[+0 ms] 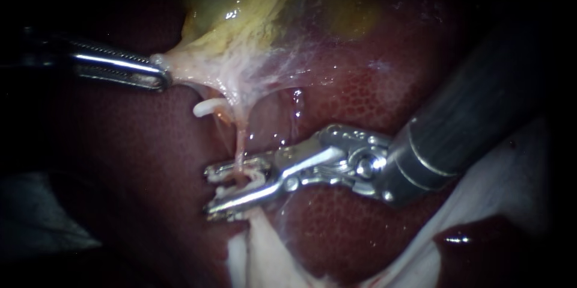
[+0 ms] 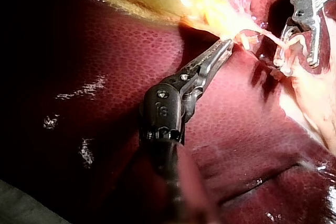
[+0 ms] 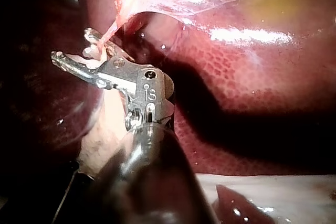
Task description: Clipping second clip right tube
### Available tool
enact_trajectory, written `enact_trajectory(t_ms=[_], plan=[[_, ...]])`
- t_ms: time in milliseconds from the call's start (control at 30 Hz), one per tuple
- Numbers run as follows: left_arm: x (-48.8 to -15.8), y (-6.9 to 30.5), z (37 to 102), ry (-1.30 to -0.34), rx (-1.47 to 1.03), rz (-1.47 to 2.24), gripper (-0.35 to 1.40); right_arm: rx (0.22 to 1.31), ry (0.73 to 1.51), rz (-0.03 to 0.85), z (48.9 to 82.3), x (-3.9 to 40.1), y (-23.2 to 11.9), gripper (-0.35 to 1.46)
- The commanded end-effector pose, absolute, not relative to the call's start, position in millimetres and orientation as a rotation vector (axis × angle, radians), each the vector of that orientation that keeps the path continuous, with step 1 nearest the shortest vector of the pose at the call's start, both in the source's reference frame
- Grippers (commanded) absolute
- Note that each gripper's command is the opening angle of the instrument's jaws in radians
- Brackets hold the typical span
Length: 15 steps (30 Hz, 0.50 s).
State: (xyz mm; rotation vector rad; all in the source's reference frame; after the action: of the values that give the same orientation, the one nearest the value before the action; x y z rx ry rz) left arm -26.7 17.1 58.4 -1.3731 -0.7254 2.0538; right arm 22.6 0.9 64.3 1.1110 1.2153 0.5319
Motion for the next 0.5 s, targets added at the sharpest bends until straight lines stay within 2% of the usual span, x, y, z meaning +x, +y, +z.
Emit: enact_trajectory(t_ms=[33, 233, 467, 500], plan=[[-26.7, 17.1, 58.4, -0.725, -1.373, 2.054, -0.35, 1.115, 1.210, 0.537, 64.3, 22.6, 0.9, 0.41], [-26.7, 17.1, 58.4, -0.725, -1.373, 2.054, -0.35, 1.139, 1.193, 0.564, 64.2, 22.5, 0.9, 0.18], [-26.7, 17.1, 58.4, -0.725, -1.373, 2.054, -0.35, 1.152, 1.185, 0.577, 64.2, 22.3, 0.9, -0.22], [-26.7, 17.1, 58.4, -0.725, -1.373, 2.054, -0.35, 1.156, 1.182, 0.582, 64.2, 22.2, 0.9, -0.34]])
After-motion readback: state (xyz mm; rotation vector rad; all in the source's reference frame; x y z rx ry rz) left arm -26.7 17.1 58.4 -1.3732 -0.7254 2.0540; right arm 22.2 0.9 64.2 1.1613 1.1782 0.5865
